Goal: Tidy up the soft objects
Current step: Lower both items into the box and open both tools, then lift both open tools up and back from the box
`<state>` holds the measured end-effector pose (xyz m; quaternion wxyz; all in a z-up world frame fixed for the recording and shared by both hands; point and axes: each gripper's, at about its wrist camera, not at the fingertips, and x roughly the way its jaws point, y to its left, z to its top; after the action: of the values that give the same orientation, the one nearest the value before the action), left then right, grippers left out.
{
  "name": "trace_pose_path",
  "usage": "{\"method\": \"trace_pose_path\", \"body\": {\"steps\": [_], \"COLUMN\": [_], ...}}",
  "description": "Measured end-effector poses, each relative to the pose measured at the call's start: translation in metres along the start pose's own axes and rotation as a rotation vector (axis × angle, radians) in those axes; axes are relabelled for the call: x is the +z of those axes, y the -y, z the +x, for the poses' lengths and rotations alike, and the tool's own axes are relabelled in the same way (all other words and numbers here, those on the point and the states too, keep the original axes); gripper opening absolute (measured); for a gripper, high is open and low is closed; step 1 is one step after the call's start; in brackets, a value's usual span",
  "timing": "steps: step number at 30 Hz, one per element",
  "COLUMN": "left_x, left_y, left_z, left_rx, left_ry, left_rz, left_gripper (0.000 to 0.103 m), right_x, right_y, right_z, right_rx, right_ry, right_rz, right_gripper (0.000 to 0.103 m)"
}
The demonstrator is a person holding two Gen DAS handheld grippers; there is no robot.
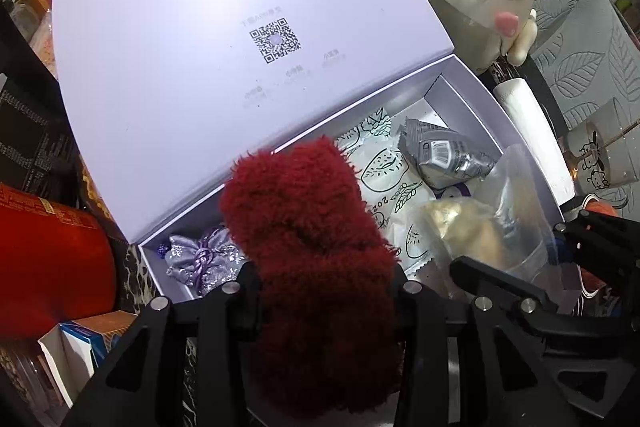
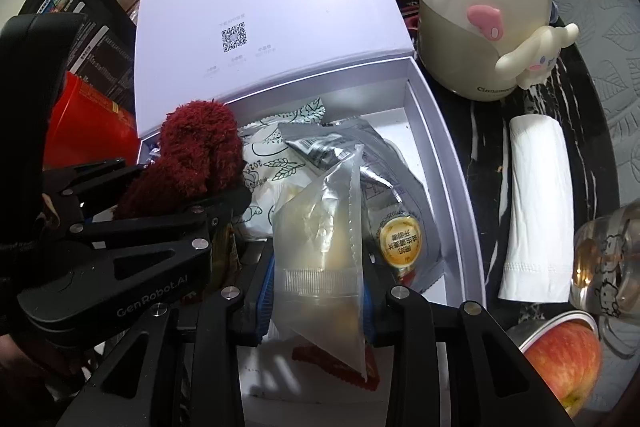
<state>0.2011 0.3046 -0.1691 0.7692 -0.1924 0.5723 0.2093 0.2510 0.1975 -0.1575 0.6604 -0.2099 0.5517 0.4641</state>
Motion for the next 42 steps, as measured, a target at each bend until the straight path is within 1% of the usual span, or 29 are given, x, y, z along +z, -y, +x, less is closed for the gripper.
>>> {"method": "trace_pose_path", "body": {"steps": [7,9,12,19,20,21,22,23,24,26,28,29,32,36,42], "left_x": [0.005,0.003,0.000,-0.007,-0.009,-0.010,-0.010,-0.010,-0.011,-0.010,-0.012,-0.016,-0.016,-0.019,-0.022], "left_y": [0.013,0.016,0.019,0.018,0.016,0.019,0.020,0.023,0.023,0.025,0.021,0.014,0.015,0.011,0.014], "left_z": [-0.001,-0.003,-0.007,-0.016,-0.017,-0.017,-0.017,-0.019,-0.020,-0.023,-0.030,-0.036,-0.046,-0.068,-0.108], "left_rx": [0.028,0.023,0.020,-0.012,-0.011,-0.001,0.019,0.031,0.042,0.049,0.037,0.034,0.038,0.026,0.027], "left_ry": [0.006,0.011,0.010,0.011,0.007,0.005,0.006,0.008,0.012,0.022,0.035,0.041,0.056,0.088,0.161], "left_rz": [0.031,0.032,0.030,0.014,0.015,0.017,0.020,0.021,0.020,0.015,0.006,0.004,0.005,0.001,0.002], "left_gripper": [0.039,0.039,0.039,0.039,0.040,0.041,0.044,0.049,0.052,0.063,0.067,0.067,0.067,0.067,0.067], "right_x": [0.000,0.001,0.002,0.003,0.002,0.002,0.002,0.001,0.002,0.001,0.003,0.002,0.002,0.002,0.002], "right_y": [0.001,0.001,0.002,0.001,0.002,0.003,0.004,0.004,0.004,0.005,0.006,0.007,0.008,0.007,-0.005], "right_z": [-0.006,-0.008,-0.011,-0.020,-0.021,-0.023,-0.024,-0.026,-0.026,-0.029,-0.030,-0.032,-0.040,-0.055,-0.086], "right_rx": [-0.028,-0.034,-0.047,-0.084,-0.085,-0.087,-0.091,-0.095,-0.103,-0.109,-0.110,-0.111,-0.115,-0.119,-0.121], "right_ry": [0.008,0.007,0.007,0.015,0.015,0.016,0.017,0.018,0.020,0.020,0.021,0.022,0.034,0.057,0.116], "right_rz": [0.010,0.006,0.002,-0.014,-0.015,-0.017,-0.020,-0.021,-0.021,-0.021,-0.015,-0.013,-0.014,-0.027,-0.048], "right_gripper": [0.035,0.036,0.041,0.041,0.042,0.046,0.050,0.050,0.050,0.050,0.050,0.050,0.050,0.050,0.050]}}
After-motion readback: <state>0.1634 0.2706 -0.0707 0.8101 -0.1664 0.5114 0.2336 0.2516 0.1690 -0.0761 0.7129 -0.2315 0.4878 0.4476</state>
